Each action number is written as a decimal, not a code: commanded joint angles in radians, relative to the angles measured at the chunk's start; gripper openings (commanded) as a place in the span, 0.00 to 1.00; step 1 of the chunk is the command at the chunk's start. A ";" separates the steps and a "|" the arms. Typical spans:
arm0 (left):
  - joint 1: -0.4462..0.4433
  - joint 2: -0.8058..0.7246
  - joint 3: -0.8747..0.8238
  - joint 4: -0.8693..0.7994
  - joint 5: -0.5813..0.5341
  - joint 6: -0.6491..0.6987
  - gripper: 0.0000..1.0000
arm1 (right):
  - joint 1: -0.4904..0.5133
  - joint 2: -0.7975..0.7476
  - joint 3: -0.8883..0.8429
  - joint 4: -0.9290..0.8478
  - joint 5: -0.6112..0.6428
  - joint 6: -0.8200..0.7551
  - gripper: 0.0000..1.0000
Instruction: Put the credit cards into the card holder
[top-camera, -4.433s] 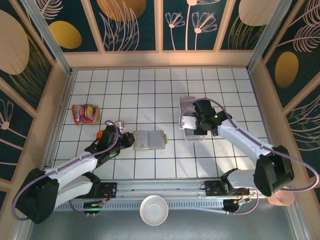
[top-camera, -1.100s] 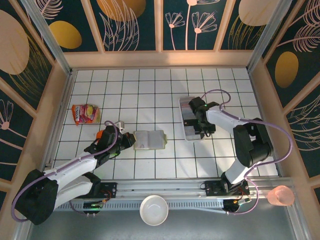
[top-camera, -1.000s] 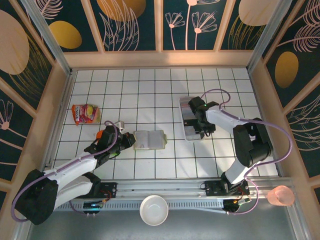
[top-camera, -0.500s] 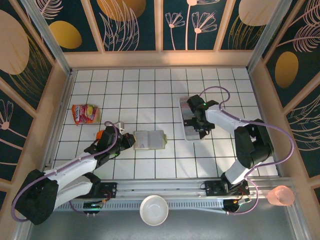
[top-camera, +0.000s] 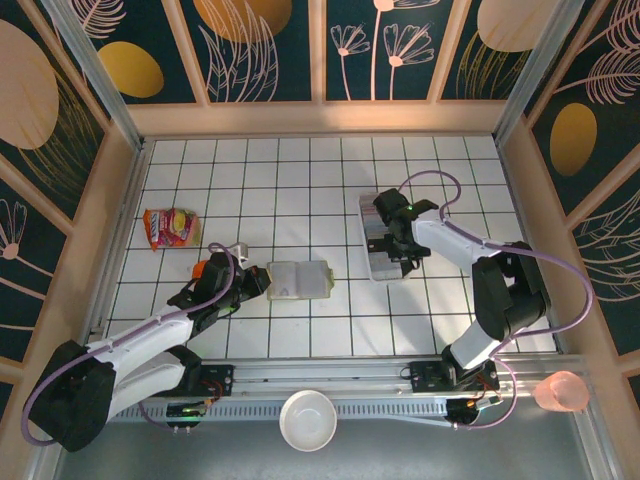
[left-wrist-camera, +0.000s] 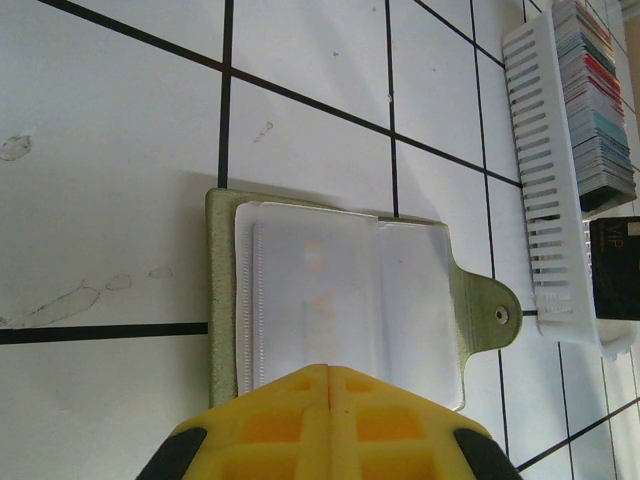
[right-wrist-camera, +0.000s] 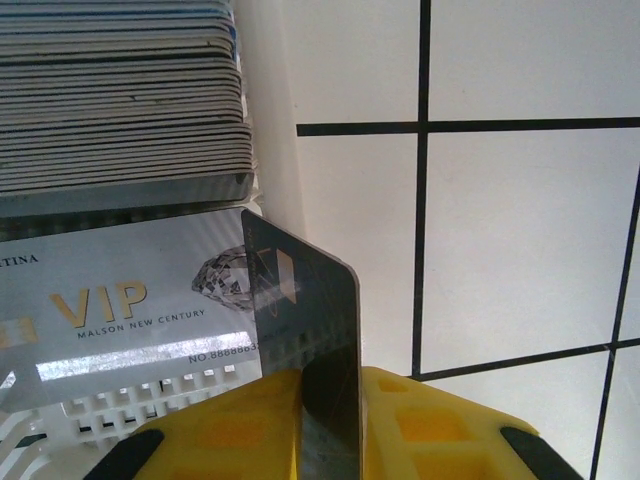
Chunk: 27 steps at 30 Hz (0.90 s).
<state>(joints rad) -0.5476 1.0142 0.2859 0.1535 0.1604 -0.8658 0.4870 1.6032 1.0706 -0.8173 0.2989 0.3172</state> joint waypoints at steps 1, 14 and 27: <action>0.007 -0.014 -0.010 0.018 0.008 -0.010 0.00 | 0.010 -0.023 0.029 -0.049 0.054 0.006 0.21; 0.006 -0.028 -0.021 0.018 0.004 -0.013 0.00 | 0.015 0.006 0.003 0.007 0.020 -0.003 0.48; 0.007 -0.038 0.004 -0.017 -0.015 0.020 0.00 | 0.010 -0.144 -0.082 0.376 -0.132 -0.581 0.69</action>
<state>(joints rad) -0.5476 0.9962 0.2764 0.1520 0.1570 -0.8658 0.4919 1.5650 1.0344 -0.5938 0.2508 0.0334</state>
